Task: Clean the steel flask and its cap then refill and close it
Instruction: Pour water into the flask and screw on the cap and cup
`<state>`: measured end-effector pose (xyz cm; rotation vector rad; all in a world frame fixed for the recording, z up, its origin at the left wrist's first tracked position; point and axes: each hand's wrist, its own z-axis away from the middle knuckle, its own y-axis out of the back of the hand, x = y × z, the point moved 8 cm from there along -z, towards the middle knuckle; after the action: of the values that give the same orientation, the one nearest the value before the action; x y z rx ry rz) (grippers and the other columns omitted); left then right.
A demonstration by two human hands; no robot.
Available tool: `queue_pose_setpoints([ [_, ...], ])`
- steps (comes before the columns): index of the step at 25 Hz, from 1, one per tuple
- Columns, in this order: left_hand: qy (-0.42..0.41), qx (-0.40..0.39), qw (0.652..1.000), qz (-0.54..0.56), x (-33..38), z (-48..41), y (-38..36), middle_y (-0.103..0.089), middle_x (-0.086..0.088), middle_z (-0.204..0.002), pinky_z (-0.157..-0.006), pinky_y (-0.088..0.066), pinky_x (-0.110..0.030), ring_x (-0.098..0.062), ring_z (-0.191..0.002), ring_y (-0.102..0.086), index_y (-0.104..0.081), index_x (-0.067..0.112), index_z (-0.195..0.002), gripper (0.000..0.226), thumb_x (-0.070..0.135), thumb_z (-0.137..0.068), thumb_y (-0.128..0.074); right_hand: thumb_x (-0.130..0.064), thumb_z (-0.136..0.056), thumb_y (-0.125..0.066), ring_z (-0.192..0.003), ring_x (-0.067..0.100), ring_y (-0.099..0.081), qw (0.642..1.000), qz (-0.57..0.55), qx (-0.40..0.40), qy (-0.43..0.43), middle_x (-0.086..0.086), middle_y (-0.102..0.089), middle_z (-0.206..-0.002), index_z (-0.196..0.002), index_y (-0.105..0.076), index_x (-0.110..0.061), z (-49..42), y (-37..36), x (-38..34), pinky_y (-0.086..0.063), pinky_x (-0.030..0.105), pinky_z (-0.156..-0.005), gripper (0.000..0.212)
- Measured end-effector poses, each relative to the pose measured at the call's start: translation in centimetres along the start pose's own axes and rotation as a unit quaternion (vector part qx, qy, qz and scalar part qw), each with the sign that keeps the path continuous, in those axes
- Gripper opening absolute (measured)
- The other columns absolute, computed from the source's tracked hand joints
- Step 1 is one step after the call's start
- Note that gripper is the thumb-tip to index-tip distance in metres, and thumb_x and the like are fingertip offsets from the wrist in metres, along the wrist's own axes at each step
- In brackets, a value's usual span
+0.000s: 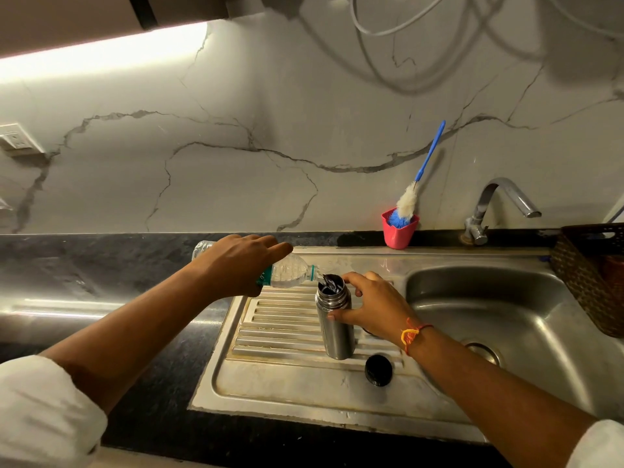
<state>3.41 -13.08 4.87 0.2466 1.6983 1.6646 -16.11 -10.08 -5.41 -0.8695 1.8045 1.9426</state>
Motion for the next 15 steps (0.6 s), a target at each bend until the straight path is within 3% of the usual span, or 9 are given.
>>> queue_pose_setpoints([
  [15, -0.041, 0.024, 0.994, -0.103, 0.9, -1.0, 1.3, -0.043, -0.006, -0.153, -0.104, -0.052, -0.039, -0.026, -0.134, -0.052, -0.017, 0.029, -0.158, 0.086, 0.037, -0.092, -0.071, -0.054, -0.073, -0.079, -0.114, 0.014, -0.055, 1.0, 0.002, -0.002, -0.005, 0.001, -0.053, -0.129, -0.139, -0.045, -0.034, 0.0, -0.1, 0.1, -0.047, 0.026, -0.087, 0.077],
])
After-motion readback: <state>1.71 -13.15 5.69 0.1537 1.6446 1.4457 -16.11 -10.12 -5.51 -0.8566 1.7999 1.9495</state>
